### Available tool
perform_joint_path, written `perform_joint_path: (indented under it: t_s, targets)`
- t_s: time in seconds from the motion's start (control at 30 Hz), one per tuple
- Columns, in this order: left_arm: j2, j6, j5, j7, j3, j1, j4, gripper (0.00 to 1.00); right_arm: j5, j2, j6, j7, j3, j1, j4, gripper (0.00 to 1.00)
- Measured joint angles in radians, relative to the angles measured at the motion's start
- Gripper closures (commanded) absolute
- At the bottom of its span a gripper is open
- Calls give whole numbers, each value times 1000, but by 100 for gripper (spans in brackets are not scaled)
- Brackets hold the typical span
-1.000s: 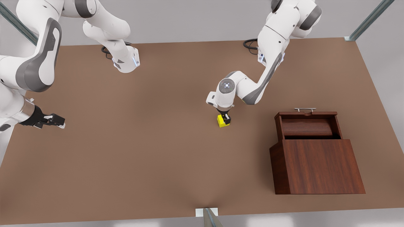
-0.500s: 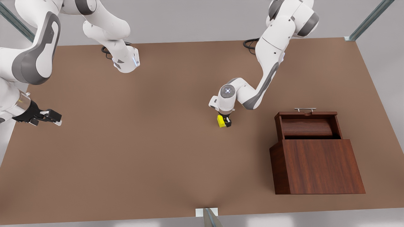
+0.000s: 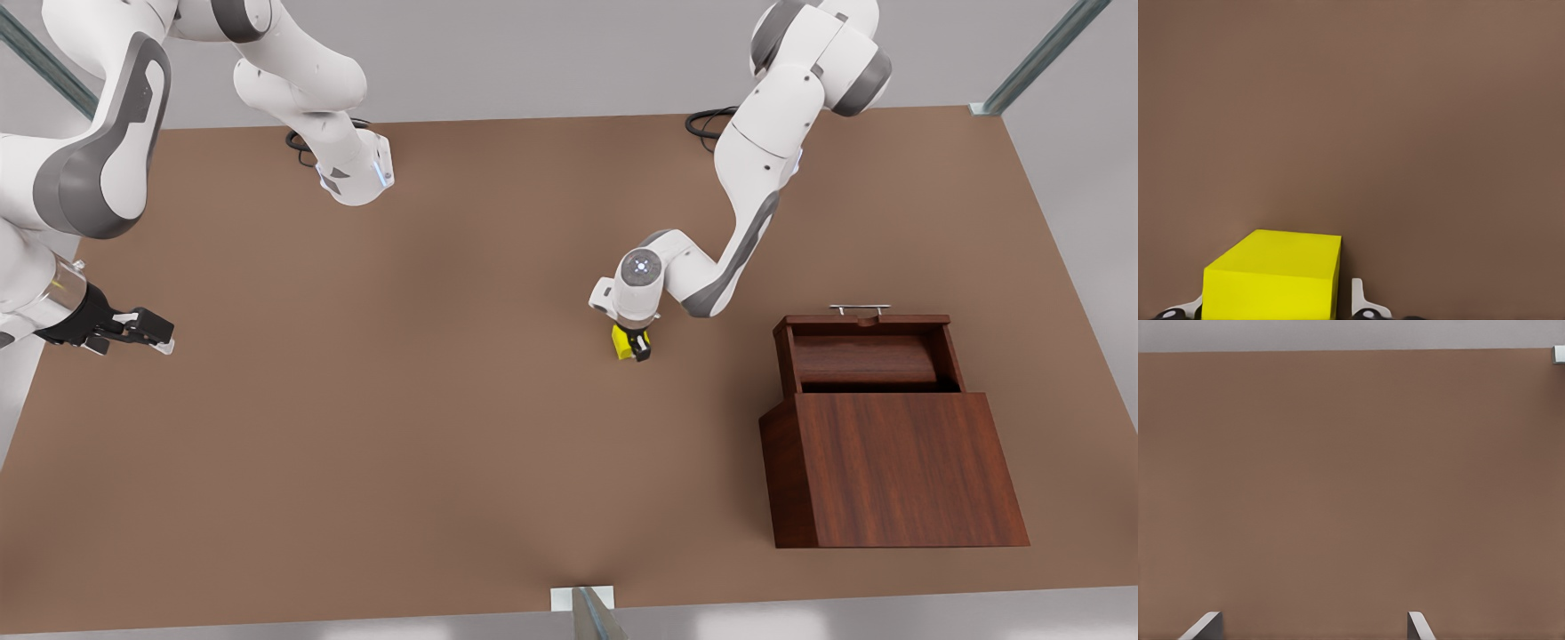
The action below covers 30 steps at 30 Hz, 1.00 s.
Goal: Open the drawer with left arm, place the square in the middle with right arm, and place the square in the drawer with left arm
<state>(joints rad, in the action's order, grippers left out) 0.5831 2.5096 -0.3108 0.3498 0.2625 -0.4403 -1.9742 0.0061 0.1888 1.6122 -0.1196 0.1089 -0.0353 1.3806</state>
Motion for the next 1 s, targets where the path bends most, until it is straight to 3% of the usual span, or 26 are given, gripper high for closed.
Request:
perform_joint_path:
  t_s: [0.53, 0.87, 1.0]
  targets:
    - [-14, -4, -8, -32, 0, -3, 3, 33, 3, 2, 2, 1, 0, 2, 0, 0]
    - [-354, -384, 12, -41, -28, 5, 36, 31, 2, 1, 0, 1, 0, 3, 0, 0]
    - [-421, -522, 94, 236, -177, 5, 108, 30, 2, 2, 2, 0, 0, 3, 0, 0]
